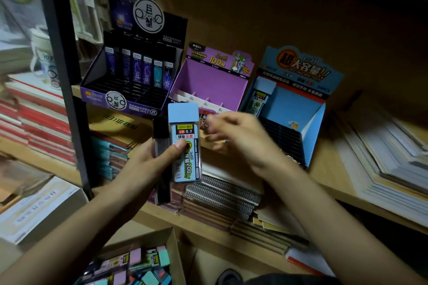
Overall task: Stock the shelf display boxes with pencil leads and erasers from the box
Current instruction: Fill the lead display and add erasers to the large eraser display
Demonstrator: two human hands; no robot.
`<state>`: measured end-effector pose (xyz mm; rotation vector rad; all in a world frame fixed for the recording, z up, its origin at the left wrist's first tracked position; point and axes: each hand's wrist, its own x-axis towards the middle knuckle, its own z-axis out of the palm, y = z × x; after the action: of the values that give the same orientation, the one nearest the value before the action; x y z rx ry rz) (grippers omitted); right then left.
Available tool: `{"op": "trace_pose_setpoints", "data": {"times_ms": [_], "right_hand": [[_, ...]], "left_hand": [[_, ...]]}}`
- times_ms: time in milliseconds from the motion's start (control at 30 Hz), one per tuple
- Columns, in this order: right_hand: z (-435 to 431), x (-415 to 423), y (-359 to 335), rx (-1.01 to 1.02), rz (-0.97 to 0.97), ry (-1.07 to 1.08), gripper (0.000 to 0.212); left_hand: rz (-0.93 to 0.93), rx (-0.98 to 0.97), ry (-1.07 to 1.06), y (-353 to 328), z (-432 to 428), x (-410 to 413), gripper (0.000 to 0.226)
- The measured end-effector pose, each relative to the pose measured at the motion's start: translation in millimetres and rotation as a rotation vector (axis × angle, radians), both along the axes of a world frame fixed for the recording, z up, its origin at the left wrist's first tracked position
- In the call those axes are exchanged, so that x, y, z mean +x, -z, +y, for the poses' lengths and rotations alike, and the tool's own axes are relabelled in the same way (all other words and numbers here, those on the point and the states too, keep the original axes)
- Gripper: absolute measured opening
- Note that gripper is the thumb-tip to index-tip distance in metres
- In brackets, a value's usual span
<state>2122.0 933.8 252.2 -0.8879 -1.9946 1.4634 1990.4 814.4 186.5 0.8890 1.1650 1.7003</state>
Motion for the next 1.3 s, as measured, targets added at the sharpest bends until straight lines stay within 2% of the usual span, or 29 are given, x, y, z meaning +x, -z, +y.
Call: {"op": "trace_pose_setpoints", "data": {"times_ms": [233,400,467,600,667,800,967,1300], "right_hand": [[-18.7,-6.1,1.7,-0.102,0.102,-0.063,0.010],[-21.8,-5.0,-6.3,-0.044,0.067,-0.023,0.016],[-9.3,3.4,-21.6,0.011,0.141,0.066,0.005],[32.0,35.4,-55.5,0.067,0.398,0.349,0.008],[54.9,48.9,-58.4,0.140,0.460,0.503,0.004],[93.6,54.3,-39.1,0.317,0.378,0.682,0.014],[115.7,41.8,-11.8,0.489,0.259,0.623,0.022],[129.0,35.1,-6.3,0.508,0.213,0.541,0.030]], "left_hand": [[0.073,-0.048,0.133,0.7,-9.8,-8.8,0.036],[0.097,-0.033,0.111,0.7,-10.7,-6.7,0.037],[0.085,-0.003,0.080,-0.3,-10.6,-6.1,0.037],[0.025,0.022,0.014,-0.3,-8.5,-11.7,0.033],[0.018,0.017,-0.002,1.4,-7.4,-14.7,0.031],[0.032,-0.001,0.000,6.1,-5.9,-16.8,0.035],[0.014,0.009,-0.008,6.4,-3.0,-14.8,0.035],[0.033,0.006,-0.025,5.6,0.2,-11.4,0.031]]}}
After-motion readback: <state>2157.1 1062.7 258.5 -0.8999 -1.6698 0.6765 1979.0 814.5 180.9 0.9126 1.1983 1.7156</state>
